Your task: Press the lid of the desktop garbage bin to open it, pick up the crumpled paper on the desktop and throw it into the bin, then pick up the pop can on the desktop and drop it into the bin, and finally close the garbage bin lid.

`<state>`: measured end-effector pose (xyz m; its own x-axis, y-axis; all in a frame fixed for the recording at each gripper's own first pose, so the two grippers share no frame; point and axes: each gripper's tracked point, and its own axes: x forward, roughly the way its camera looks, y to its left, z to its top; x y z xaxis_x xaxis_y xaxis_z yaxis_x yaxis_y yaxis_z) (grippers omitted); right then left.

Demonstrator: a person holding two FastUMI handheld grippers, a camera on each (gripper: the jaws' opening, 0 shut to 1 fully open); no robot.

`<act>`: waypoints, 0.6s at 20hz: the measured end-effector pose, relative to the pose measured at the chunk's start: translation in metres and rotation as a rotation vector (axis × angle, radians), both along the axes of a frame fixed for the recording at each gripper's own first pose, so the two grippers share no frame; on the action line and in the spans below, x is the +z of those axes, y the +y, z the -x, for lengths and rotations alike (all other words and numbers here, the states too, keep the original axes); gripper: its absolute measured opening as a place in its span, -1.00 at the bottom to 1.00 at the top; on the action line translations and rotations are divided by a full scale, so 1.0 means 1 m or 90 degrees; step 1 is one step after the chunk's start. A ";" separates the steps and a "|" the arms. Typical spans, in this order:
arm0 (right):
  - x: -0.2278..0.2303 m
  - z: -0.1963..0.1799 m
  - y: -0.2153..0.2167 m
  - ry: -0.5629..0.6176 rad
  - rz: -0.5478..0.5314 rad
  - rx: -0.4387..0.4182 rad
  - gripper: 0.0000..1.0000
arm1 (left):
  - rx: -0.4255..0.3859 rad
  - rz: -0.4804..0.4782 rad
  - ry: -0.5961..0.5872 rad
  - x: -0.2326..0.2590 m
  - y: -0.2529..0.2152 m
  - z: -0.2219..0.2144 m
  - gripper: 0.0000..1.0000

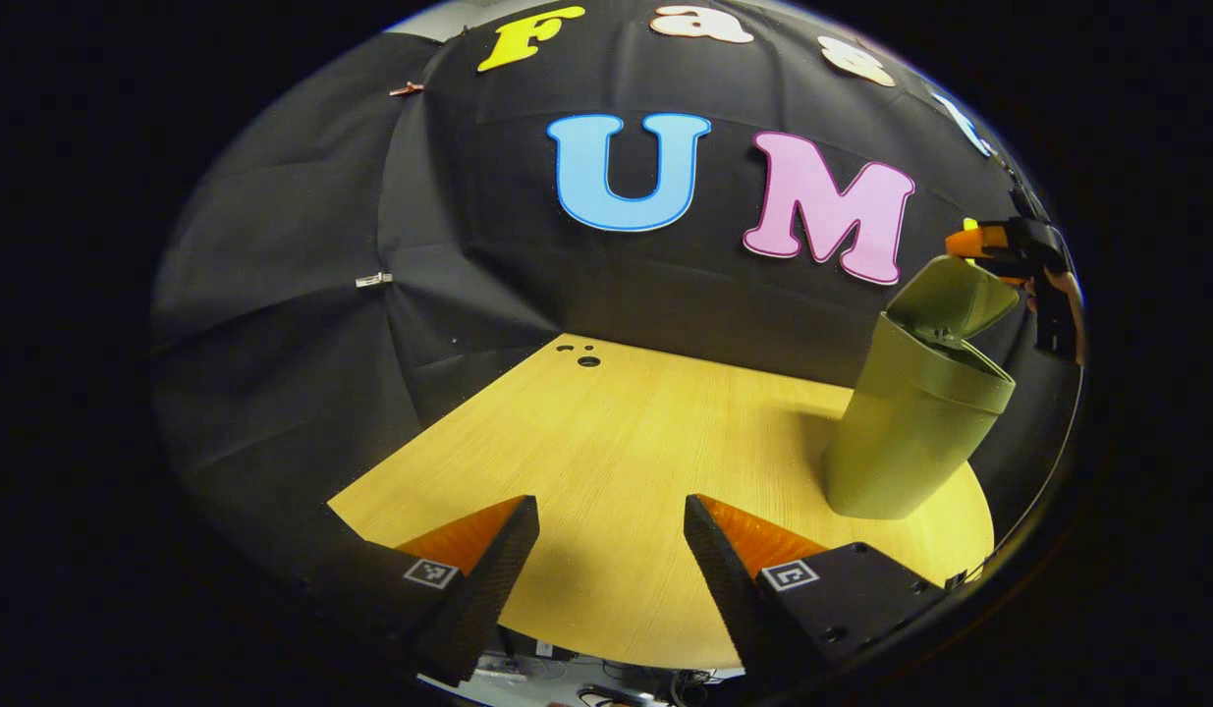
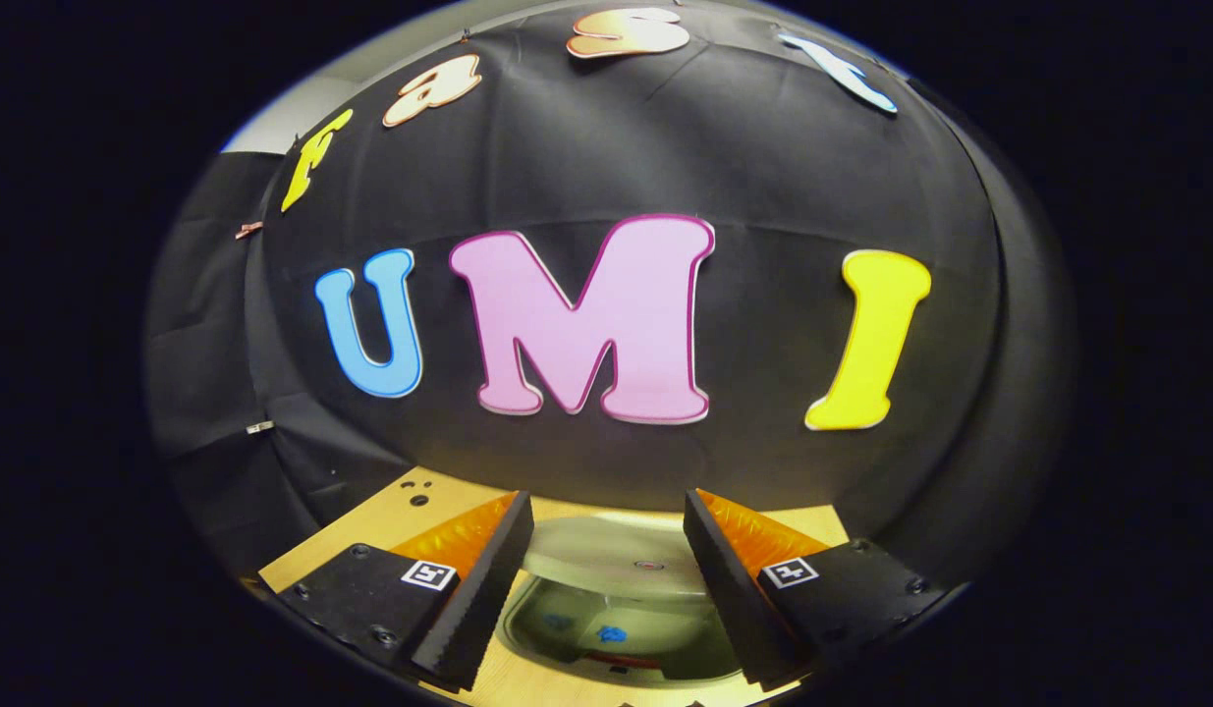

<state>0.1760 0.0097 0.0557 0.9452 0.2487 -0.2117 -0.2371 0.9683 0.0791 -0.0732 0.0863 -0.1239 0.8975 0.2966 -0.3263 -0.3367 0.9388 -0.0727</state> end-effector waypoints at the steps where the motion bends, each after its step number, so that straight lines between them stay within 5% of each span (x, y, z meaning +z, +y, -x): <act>1: -0.013 0.003 -0.003 0.014 0.003 -0.002 0.94 | -0.006 -0.004 0.003 -0.001 -0.003 -0.001 0.92; 12: -0.087 0.018 -0.016 0.085 -0.001 -0.008 0.93 | -0.059 -0.050 0.019 0.013 -0.033 -0.030 0.92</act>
